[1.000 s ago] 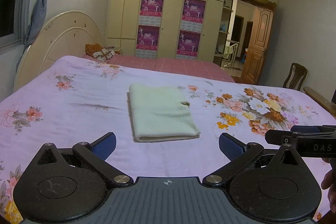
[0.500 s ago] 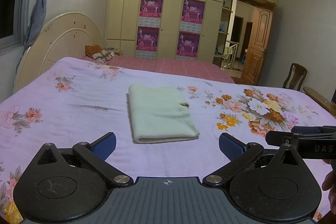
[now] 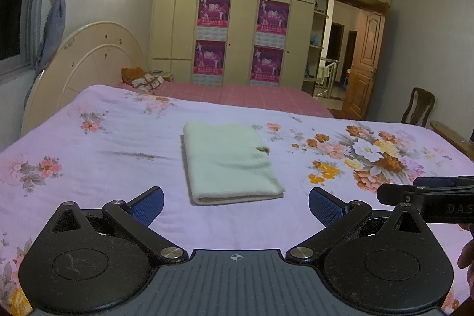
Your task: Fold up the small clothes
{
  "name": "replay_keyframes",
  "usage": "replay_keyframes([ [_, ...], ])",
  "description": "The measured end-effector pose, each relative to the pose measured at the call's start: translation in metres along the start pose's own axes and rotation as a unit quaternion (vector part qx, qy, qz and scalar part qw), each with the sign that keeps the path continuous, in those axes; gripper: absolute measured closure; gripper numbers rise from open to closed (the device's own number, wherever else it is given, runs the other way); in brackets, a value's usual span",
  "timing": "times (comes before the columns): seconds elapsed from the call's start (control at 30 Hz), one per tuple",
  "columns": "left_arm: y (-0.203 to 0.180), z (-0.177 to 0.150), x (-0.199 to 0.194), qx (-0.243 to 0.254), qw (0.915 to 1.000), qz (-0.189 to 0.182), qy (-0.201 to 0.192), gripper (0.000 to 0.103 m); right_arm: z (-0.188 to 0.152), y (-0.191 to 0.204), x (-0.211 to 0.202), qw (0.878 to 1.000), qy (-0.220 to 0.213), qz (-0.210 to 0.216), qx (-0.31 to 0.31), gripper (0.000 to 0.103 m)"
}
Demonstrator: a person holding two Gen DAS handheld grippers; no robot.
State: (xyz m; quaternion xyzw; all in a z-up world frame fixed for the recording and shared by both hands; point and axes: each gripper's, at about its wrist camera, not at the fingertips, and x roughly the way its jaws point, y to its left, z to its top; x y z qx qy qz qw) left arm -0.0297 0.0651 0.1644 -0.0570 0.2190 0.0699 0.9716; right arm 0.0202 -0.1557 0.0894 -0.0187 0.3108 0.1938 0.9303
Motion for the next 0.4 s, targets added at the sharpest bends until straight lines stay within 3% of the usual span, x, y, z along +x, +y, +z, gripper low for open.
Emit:
replay_keyframes([
  [0.4, 0.0055, 0.0025, 0.001, 0.016, 0.9998, 0.0, -0.012, 0.0, 0.0014, 0.0045, 0.0014, 1.0, 0.001, 0.001, -0.002, 0.015],
])
